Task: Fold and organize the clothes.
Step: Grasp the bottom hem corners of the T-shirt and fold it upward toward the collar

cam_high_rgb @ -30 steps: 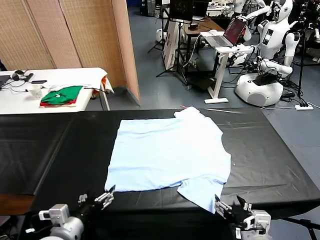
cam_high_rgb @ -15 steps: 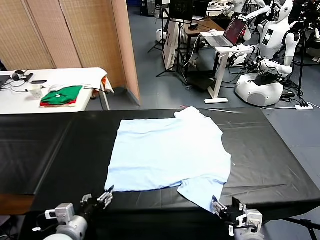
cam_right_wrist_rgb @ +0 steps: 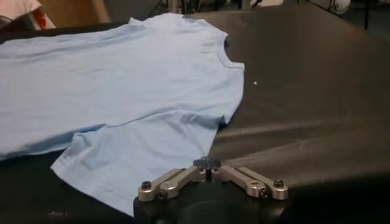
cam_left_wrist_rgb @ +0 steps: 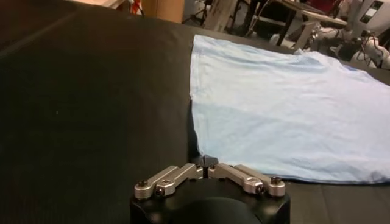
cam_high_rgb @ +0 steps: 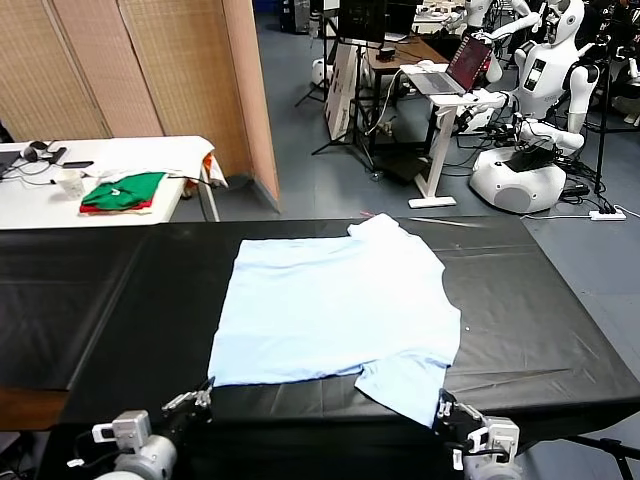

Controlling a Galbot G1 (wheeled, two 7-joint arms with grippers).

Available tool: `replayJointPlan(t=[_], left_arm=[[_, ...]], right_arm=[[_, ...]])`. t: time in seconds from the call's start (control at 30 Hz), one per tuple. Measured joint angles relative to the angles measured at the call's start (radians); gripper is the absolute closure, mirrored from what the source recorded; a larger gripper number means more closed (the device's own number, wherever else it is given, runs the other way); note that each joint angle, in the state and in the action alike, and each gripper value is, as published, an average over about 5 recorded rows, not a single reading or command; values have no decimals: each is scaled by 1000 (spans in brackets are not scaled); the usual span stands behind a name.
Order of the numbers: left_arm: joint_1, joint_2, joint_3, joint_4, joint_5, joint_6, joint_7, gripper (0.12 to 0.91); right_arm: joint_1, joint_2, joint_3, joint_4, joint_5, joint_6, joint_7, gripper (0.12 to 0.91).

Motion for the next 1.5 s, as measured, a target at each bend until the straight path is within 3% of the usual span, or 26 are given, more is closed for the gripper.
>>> replayJointPlan(t=[0.2, 0.43, 0.73, 0.83, 1.07, 1.17, 1.3, 1.5], left_arm=[[70, -11, -28, -54, 32, -10, -23, 883], [172, -26, -64, -131, 75, -43, -29, 883], [151, -51, -64, -132, 95, -62, -25, 883], [137, -51, -59, -125, 95, -61, -25, 883], [136, -59, -40, -112, 107, -60, -19, 883], [138, -60, -37, -107, 111, -60, -16, 883], [137, -59, -35, -99, 113, -61, -15, 883], [138, -59, -33, -92, 115, -63, -14, 883]], right_arm=[[-81, -6, 16, 74, -20, 1, 11, 884], [-140, -8, 20, 114, -14, 34, -5, 884], [-88, -21, 31, 100, 12, 35, -42, 871], [-67, -18, 20, 77, 5, 24, -57, 760], [-56, -12, 7, 41, -16, 21, -59, 315], [-57, -11, 7, 32, -17, 21, -60, 176], [-49, -9, -1, 14, -18, 21, -66, 166], [-37, -6, -11, -14, -30, 23, -79, 298]])
